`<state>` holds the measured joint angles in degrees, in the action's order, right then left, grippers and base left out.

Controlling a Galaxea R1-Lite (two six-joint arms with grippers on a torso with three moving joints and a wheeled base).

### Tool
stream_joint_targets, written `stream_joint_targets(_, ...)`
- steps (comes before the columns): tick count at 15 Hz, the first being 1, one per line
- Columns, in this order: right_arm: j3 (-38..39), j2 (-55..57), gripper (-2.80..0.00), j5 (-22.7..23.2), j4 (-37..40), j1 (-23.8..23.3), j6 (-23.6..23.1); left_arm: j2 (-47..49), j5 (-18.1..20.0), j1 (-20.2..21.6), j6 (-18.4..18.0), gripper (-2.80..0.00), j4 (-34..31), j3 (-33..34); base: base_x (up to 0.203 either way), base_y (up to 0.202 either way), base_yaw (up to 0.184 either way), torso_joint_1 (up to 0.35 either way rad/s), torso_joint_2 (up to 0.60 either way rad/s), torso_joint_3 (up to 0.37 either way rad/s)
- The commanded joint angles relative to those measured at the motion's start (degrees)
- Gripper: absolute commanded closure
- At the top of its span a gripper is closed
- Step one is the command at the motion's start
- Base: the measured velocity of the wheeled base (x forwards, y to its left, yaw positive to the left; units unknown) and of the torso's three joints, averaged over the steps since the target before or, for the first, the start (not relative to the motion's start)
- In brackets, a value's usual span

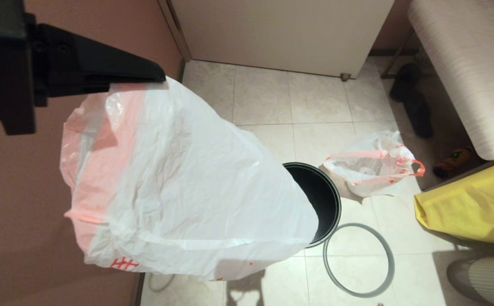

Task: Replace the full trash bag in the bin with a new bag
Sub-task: Put the new garbage bag on the trash can

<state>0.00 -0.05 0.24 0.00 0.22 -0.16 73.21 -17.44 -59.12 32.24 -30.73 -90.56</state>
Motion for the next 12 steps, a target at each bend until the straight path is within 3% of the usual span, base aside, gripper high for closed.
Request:
stream_joint_targets(1,0.0,0.0,0.0,0.0,0.0,0.0,0.0,5.3,-0.1,-1.6,0.3,0.0,-0.2,-2.1,0.0,0.0,0.0,0.0,0.0,0.0)
stream_joint_targets(8,0.0,0.0,0.0,0.0,0.0,0.0,0.0,12.4,-0.4,-4.9,0.9,0.0,-6.6,-13.4,0.0,0.0,0.0,0.0,0.0,0.0)
stream_joint_targets(12,0.0,0.0,0.0,0.0,0.0,0.0,0.0,19.3,-0.4,-4.4,7.0,0.0,-13.3,-21.8,0.0,0.0,0.0,0.0,0.0,0.0)
